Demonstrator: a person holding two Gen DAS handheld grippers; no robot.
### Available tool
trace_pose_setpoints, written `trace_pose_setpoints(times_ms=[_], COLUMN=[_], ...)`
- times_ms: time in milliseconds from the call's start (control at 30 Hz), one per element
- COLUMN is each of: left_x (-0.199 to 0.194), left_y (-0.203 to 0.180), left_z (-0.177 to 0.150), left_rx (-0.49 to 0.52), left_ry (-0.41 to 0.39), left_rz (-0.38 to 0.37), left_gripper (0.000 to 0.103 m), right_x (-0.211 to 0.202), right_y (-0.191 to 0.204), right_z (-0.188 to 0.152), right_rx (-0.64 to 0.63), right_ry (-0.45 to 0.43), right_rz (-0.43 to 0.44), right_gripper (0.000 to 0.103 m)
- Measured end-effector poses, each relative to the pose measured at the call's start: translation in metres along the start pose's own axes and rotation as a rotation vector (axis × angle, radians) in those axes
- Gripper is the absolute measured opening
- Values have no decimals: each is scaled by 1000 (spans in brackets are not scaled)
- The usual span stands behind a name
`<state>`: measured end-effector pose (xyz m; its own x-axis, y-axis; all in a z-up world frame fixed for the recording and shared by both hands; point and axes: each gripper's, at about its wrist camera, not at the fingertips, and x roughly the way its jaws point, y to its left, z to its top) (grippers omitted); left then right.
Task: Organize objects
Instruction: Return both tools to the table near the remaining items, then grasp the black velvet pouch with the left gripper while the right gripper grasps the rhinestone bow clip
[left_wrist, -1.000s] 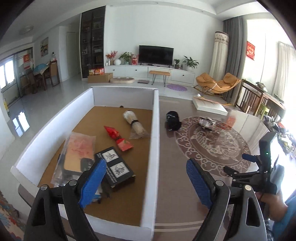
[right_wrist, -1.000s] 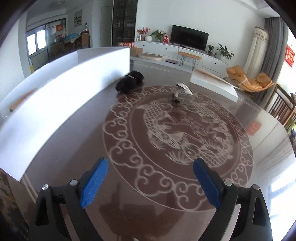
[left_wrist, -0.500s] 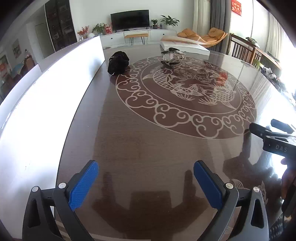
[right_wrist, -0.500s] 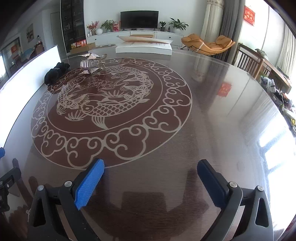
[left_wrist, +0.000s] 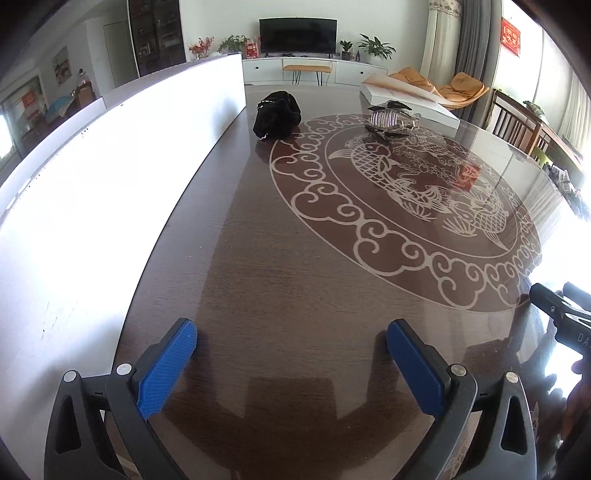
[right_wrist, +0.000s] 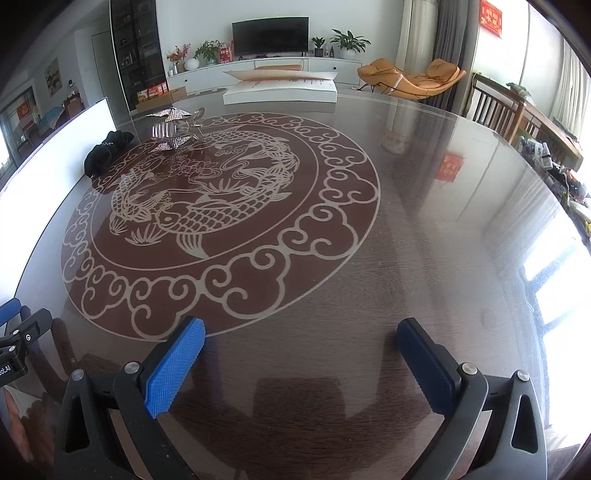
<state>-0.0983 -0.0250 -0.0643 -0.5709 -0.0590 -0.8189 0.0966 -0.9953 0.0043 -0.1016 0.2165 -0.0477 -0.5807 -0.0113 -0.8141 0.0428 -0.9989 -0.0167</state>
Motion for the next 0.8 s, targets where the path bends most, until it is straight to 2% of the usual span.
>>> trace_pose_setpoints(times_ms=[500,633,800], left_x=[3,15,48], left_y=[0,-3,-7], left_z=[4,21,68], left_rx=[-7,-26,-35], left_ry=[4,9,12], left_rz=[6,21,28], left_gripper=[103,103,103], right_x=[0,0,0], right_y=[0,0,0], right_z=[0,0,0], right_rx=[0,0,0], right_ry=[0,0,0], right_rz=[0,0,0], right_gripper=[103,103,103])
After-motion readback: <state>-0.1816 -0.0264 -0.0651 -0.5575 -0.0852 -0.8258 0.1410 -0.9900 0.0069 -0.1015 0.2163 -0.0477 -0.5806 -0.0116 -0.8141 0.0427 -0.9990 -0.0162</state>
